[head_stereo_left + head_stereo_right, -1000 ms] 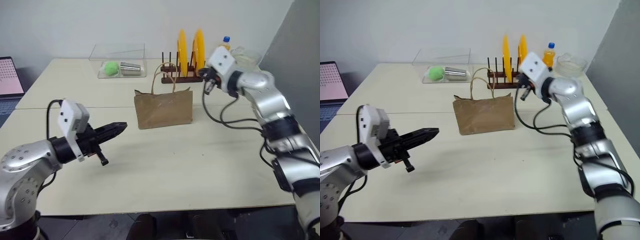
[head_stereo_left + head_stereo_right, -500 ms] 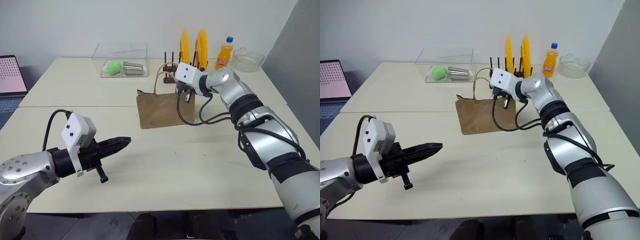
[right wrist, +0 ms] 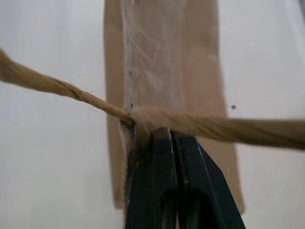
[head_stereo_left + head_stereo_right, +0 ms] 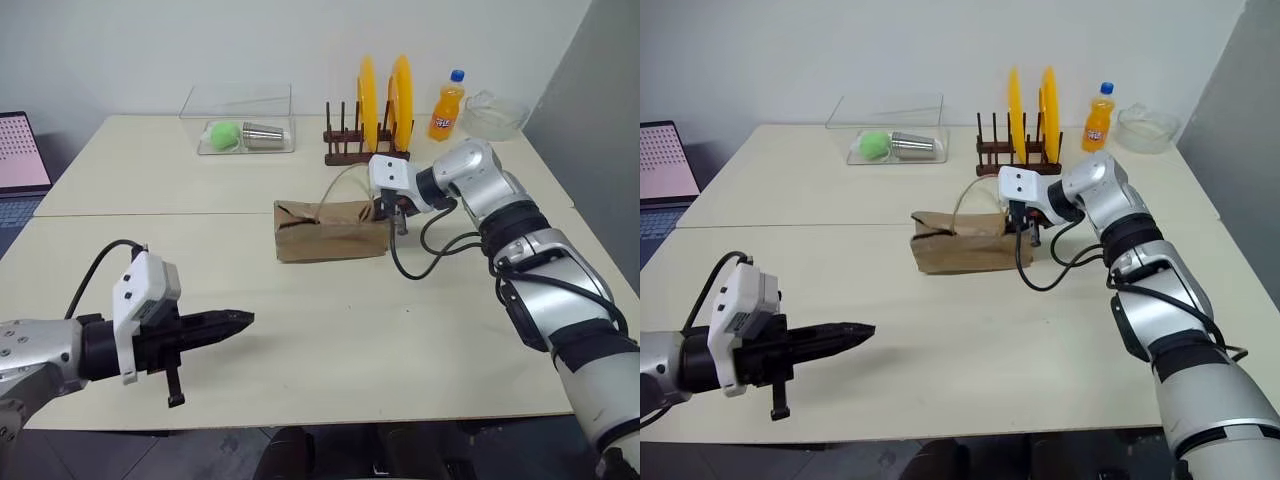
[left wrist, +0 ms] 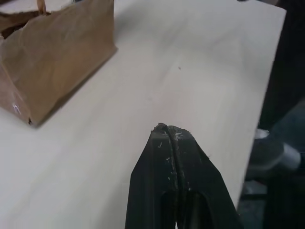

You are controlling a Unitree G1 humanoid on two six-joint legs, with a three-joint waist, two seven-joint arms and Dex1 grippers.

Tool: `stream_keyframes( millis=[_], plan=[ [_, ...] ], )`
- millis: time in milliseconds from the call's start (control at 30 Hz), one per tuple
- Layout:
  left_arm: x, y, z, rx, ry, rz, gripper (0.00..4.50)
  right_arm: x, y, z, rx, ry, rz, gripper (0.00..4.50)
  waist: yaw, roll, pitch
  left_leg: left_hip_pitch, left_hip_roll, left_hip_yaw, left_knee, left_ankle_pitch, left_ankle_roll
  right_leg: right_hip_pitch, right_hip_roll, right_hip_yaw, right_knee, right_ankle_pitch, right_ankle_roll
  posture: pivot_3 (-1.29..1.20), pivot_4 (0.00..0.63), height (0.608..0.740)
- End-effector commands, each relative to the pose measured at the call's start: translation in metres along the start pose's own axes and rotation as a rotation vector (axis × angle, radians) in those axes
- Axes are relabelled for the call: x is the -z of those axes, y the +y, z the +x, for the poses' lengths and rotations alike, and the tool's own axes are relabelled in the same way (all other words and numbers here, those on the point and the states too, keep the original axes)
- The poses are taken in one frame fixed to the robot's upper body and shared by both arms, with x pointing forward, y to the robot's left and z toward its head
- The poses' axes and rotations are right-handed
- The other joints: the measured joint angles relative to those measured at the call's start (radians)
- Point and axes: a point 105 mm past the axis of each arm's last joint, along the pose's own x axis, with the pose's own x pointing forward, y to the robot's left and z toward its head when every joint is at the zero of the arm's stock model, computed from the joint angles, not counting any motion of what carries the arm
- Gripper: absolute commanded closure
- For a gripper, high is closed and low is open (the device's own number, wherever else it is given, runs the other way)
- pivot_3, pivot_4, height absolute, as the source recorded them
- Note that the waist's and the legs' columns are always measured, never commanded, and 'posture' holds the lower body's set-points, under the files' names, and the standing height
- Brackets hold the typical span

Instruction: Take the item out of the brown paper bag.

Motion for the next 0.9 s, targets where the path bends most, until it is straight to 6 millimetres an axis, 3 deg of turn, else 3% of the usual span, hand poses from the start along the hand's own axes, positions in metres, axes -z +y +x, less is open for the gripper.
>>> stream_keyframes(
  millis=[33,200,300,467,567,733,833,900],
  plan=[
    [-0.006,-0.003,-0.007,0.001,-0.001,0.067,4.5,-0.014,0.022,-0.005,-0.109,-0.046,-0.049,4.42,0.001,0.0,0.0,0.0,0.0,0.0,0.0,0.0,0.0,0.0,0.0,0.0,0.0,0.0,-0.001,0.0,0.15,0.74],
    [-0.003,-0.003,-0.007,0.016,-0.003,0.073,4.5,-0.02,0.058,0.001,-0.164,-0.075,-0.068,4.42,0.003,0.001,0.001,0.0,0.0,-0.001,-0.001,0.0,0.0,0.0,0.0,-0.001,0.0,-0.001,-0.001,0.0,0.15,0.74],
    [-0.002,-0.002,-0.006,0.028,0.005,0.085,4.5,-0.029,0.057,-0.002,-0.097,-0.096,-0.117,4.42,0.0,0.002,0.001,0.0,0.0,0.0,-0.001,0.0,-0.001,-0.001,0.0,-0.001,0.0,-0.001,-0.002,0.0,0.15,0.74],
    [-0.005,0.002,-0.004,0.044,0.025,0.113,4.5,-0.06,0.058,-0.029,-0.009,-0.23,-0.146,4.42,0.002,0.002,0.002,0.0,0.0,-0.001,-0.001,0.001,-0.002,-0.001,0.0,-0.002,0.0,-0.002,-0.001,0.0,0.15,0.74],
    [-0.004,0.006,0.003,0.062,0.076,0.218,3.93,-0.065,0.075,-0.047,0.02,-0.297,-0.11,4.5,0.012,0.002,0.001,0.0,0.0,-0.002,-0.001,0.001,-0.003,0.0,0.0,-0.002,-0.001,-0.002,-0.001,0.0,0.15,0.74],
    [-0.005,0.003,0.021,0.204,0.11,0.38,2.44,-0.045,0.116,-0.057,0.062,-0.303,0.083,4.5,0.031,0.002,0.002,-0.001,0.0,-0.002,-0.002,0.001,-0.003,0.001,0.0,-0.002,-0.004,-0.002,-0.001,0.0,0.15,0.74],
    [-0.006,0.003,0.03,0.282,0.115,0.444,1.5,-0.038,0.137,-0.056,0.087,-0.297,0.172,3.89,0.03,0.003,0.002,-0.002,0.0,-0.002,-0.003,0.001,-0.003,0.0,0.0,-0.002,-0.005,-0.002,-0.001,0.0,0.15,0.74],
    [-0.006,0.002,0.037,0.336,0.116,0.481,0.91,-0.036,0.152,-0.055,0.099,-0.292,0.22,3.25,0.027,0.003,0.002,-0.002,0.001,-0.001,-0.003,0.001,-0.003,0.0,0.0,-0.002,-0.005,-0.004,0.003,0.0,0.15,0.74]
  ],
)
